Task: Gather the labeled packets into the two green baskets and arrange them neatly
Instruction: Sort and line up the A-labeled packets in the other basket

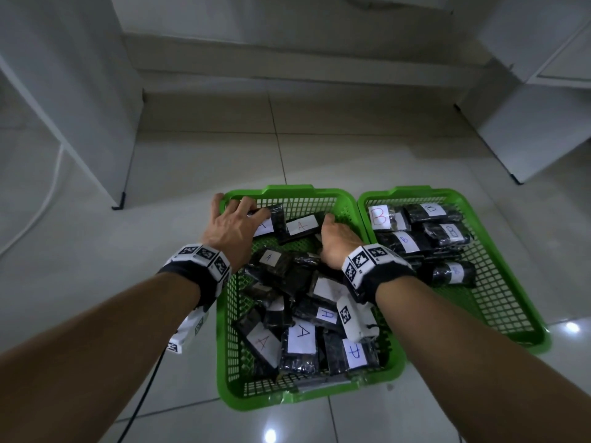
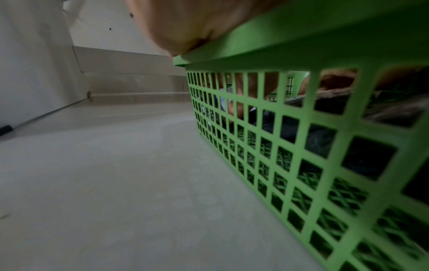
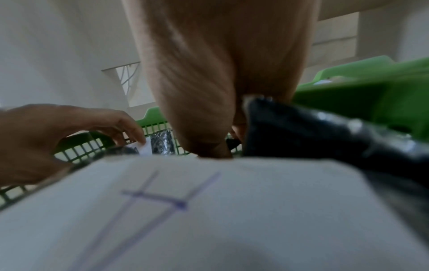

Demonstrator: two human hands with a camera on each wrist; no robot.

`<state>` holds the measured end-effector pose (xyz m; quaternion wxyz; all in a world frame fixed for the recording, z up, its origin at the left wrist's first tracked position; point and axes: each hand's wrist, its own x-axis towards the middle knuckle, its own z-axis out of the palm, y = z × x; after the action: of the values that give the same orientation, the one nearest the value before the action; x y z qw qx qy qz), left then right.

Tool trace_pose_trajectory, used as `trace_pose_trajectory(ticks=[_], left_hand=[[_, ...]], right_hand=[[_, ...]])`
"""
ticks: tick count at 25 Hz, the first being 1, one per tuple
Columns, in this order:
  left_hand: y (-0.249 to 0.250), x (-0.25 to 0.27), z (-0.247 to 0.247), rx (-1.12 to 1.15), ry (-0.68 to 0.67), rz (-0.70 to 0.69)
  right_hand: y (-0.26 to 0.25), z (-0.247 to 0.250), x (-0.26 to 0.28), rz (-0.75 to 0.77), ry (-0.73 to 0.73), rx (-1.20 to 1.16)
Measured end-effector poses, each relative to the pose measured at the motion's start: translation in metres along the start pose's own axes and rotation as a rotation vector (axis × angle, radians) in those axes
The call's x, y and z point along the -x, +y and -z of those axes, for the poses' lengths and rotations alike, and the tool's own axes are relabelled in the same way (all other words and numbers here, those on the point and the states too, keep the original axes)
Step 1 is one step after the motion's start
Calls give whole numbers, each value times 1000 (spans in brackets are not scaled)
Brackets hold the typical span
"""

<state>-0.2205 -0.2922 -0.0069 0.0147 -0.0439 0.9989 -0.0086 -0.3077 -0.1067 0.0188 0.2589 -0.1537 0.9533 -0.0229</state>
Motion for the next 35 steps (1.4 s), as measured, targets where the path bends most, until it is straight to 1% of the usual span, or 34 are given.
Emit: trace_pose_trajectory(ticks=[2, 4, 6, 8, 9, 10, 11, 12, 13, 14, 16, 18, 20, 22, 23, 24, 26, 27, 28, 30, 31, 33, 34, 35], left_hand=[[0, 0, 0, -2, -17, 2], [1, 0, 1, 1, -34, 4], [0, -1, 2, -12, -29, -7], [0, -1, 2, -11, -25, -11], [-1, 0, 1, -10, -28, -10], [0, 0, 1, -15, -34, -14], [0, 0, 1, -28, -36, -25], [1, 1, 2, -57, -39, -46], [1, 0, 4, -96, -49, -74], [2, 0, 5, -133, -72, -99], [3, 1, 8, -167, -105, -115], [4, 0, 11, -171, -95, -110], [4, 1, 10, -166, -87, -101], [3, 1, 9, -140, -75, -99], [3, 1, 8, -132, -66, -100], [4, 1, 7, -129, -60, -101], [3, 1, 5, -121, -57, -97], [3, 1, 6, -120, -61, -99], [3, 1, 8, -122, -63, -110], [5, 0, 11, -139, -72, -178], [8, 0, 12, -164, -87, -247], [13, -2, 12, -218, -114, -397], [13, -3, 12, -183, -120, -430], [11, -5, 13, -99, -119, -415]], right_hand=[[-1, 5, 5, 16, -9, -17], [1, 11, 13, 27, 17, 3], [4, 20, 24, 58, 101, 81], [1, 23, 34, 143, 178, 140], [-4, 21, 37, 188, 145, 105], [-10, 16, 38, 219, 40, 53], [-16, 10, 38, 224, -100, 33], [-20, 2, 35, 216, -203, 59], [-21, -3, 32, 200, -245, 107], [-21, -8, 29, 189, -242, 133], [-18, -11, 28, 167, -197, 121], [-15, -14, 28, 138, -154, 141], [-13, -17, 28, 95, -144, 166], [-9, -17, 26, 58, -163, 81], [-7, -14, 26, 47, -141, 8], [-5, -11, 24, 43, -65, -50], [-4, 2, 15, 27, 147, -62], [-6, 8, 9, 13, 178, -40], [-9, 12, 4, -2, 157, -19], [-14, 13, -8, -23, 98, -20], [-17, 11, -12, -37, 90, -36], [-21, 8, -15, -67, 114, -46], [-20, 9, -14, -65, 137, -39], [-19, 12, -12, -40, 169, -24]])
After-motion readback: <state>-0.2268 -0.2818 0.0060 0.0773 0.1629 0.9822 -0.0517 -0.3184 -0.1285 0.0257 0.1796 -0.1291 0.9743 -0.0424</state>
